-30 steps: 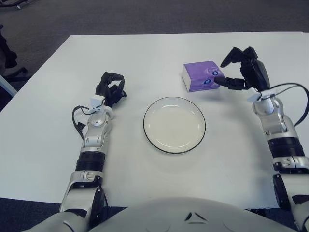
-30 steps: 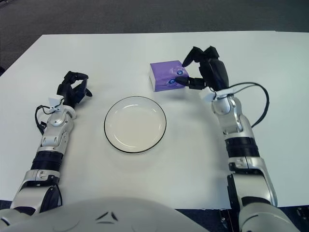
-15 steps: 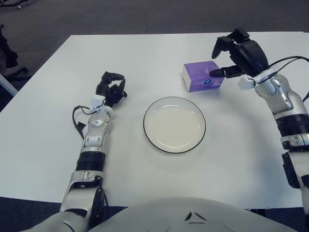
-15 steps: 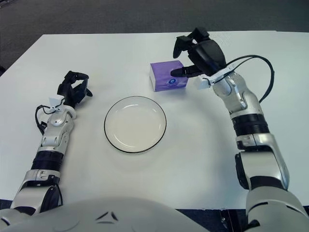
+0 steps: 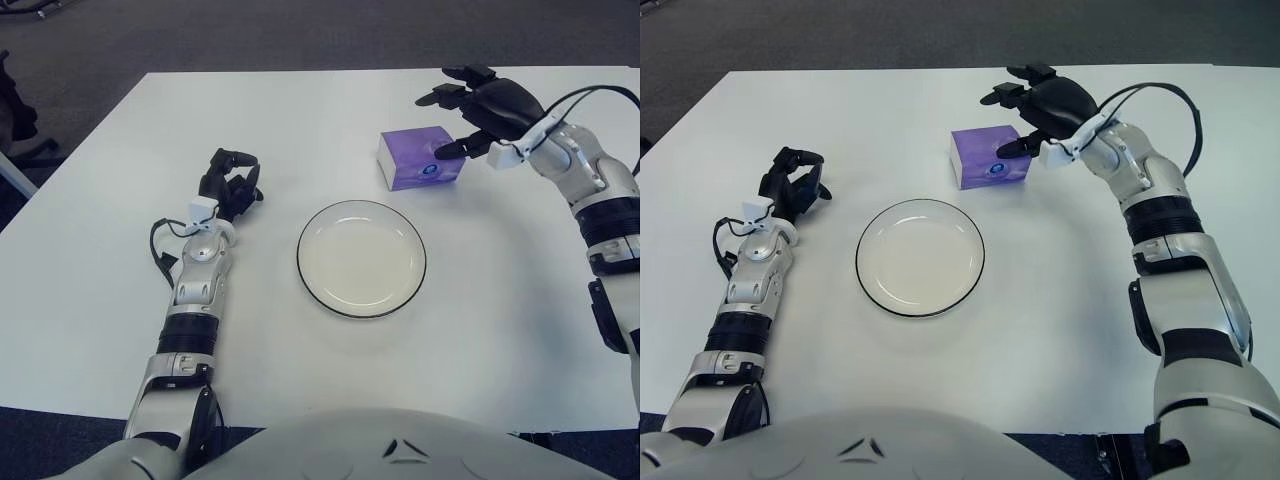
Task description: Put the tissue paper into the plate.
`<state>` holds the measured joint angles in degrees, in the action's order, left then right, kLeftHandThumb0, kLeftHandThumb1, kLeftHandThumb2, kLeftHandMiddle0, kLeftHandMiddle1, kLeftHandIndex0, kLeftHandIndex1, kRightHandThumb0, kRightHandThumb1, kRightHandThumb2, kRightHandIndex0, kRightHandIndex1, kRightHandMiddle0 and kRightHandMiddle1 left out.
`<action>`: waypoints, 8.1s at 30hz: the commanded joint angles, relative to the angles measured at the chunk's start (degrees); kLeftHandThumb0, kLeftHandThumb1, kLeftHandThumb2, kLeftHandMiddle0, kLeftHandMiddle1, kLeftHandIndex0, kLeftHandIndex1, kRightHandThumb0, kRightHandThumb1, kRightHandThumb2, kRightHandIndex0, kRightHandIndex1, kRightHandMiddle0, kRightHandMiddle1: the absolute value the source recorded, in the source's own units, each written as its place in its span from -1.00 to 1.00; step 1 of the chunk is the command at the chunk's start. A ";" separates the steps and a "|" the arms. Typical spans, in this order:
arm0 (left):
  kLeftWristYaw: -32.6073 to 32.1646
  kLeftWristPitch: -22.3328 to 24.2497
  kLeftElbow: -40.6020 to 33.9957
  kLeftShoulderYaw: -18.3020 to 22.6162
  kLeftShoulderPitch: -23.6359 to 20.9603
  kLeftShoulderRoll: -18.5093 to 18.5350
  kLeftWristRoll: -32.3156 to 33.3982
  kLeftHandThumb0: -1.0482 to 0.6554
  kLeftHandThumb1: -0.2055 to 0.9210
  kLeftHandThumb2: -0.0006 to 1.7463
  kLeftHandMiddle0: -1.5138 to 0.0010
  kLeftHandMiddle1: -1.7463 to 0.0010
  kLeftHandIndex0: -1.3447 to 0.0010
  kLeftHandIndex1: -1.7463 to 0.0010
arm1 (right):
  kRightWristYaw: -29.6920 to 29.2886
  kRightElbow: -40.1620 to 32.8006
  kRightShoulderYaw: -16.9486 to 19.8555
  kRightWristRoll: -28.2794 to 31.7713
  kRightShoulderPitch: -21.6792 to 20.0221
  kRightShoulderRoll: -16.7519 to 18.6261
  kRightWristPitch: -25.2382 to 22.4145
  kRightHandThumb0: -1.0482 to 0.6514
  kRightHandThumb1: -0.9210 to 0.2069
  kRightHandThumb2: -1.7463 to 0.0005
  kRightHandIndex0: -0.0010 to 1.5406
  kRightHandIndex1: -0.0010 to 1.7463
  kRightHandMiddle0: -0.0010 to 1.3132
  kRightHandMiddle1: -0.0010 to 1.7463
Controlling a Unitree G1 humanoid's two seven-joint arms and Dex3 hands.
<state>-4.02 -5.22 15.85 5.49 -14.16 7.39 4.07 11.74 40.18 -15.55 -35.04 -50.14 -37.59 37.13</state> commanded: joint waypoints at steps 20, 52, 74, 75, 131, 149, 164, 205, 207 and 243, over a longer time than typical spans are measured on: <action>-0.71 1.64 3.47 -0.93 7.87 -3.26 -0.82 -0.20 0.99 -0.62 -0.08 -1.00 0.39 -0.77 | 2.50 18.67 -4.45 2.24 -4.96 9.01 -0.53 -1.00 -1.00 0.25 -1.00 -1.00 -0.97 -1.00; -1.56 3.86 0.17 -1.34 9.02 -4.15 -0.56 -0.20 0.98 -0.61 -0.10 -1.00 0.39 -0.77 | 8.01 21.78 -6.34 4.51 -2.74 11.32 -2.54 -1.00 -1.00 0.30 -1.00 -1.00 -1.00 -1.00; -2.61 5.90 -3.03 -1.95 10.18 -4.88 -0.87 -0.19 0.97 -0.58 -0.12 -1.00 0.41 -0.79 | -13.18 25.32 -13.45 -5.89 -1.97 4.72 1.31 -0.39 -1.00 0.71 -0.46 -0.95 -0.24 -0.24; -2.62 5.94 -3.08 -1.95 10.19 -4.91 -0.87 -0.19 0.97 -0.58 -0.12 -1.00 0.41 -0.79 | -14.22 25.54 -13.79 -6.29 -1.91 4.48 1.52 -0.31 -1.00 0.72 -0.44 -0.80 -0.25 0.07; -1.50 5.81 -1.65 -0.53 8.92 -4.39 0.05 -0.19 0.95 -0.55 -0.13 -1.00 0.42 -0.80 | -19.05 -5.10 4.88 9.95 9.62 2.08 5.92 0.23 0.04 -0.49 -0.28 1.00 -0.38 1.00; -0.94 5.92 -1.19 0.01 8.48 -3.91 -0.13 -0.19 0.97 -0.58 -0.13 -1.00 0.41 -0.79 | -9.74 -28.43 6.84 17.11 16.99 6.83 4.57 0.17 -0.97 0.87 0.08 1.00 -0.05 1.00; -1.05 5.03 -0.25 -0.19 8.27 -3.70 -0.76 -0.19 0.98 -0.59 -0.12 -1.00 0.40 -0.78 | -2.22 -32.24 3.29 17.39 19.30 9.16 9.60 0.18 -1.00 0.88 0.11 1.00 -0.03 1.00; -1.76 5.75 -0.84 -0.64 8.34 -4.44 -0.97 -0.19 0.99 -0.60 -0.11 -1.00 0.40 -0.78 | 29.48 -34.69 -1.17 34.99 19.92 8.40 6.46 -0.22 -1.00 0.71 -0.37 -0.83 -0.36 -0.57; -1.75 5.76 -0.84 -0.65 8.34 -4.41 -0.99 -0.19 0.99 -0.60 -0.11 -1.00 0.41 -0.78 | 30.37 -33.66 -1.35 36.94 20.03 8.92 6.68 -0.23 -1.00 0.71 -0.42 -0.91 -0.35 -0.69; -1.22 5.94 -1.67 -0.45 8.91 -5.28 0.29 -0.20 0.87 -0.45 -0.07 -1.00 0.42 -0.83 | 33.22 -40.01 6.75 39.98 20.91 2.18 -2.25 -0.28 -1.00 0.80 -1.00 -1.00 -0.84 -1.00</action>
<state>-5.16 -0.68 10.05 5.54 -11.74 5.05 4.27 45.07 2.13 -10.49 3.93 -29.20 -34.44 36.43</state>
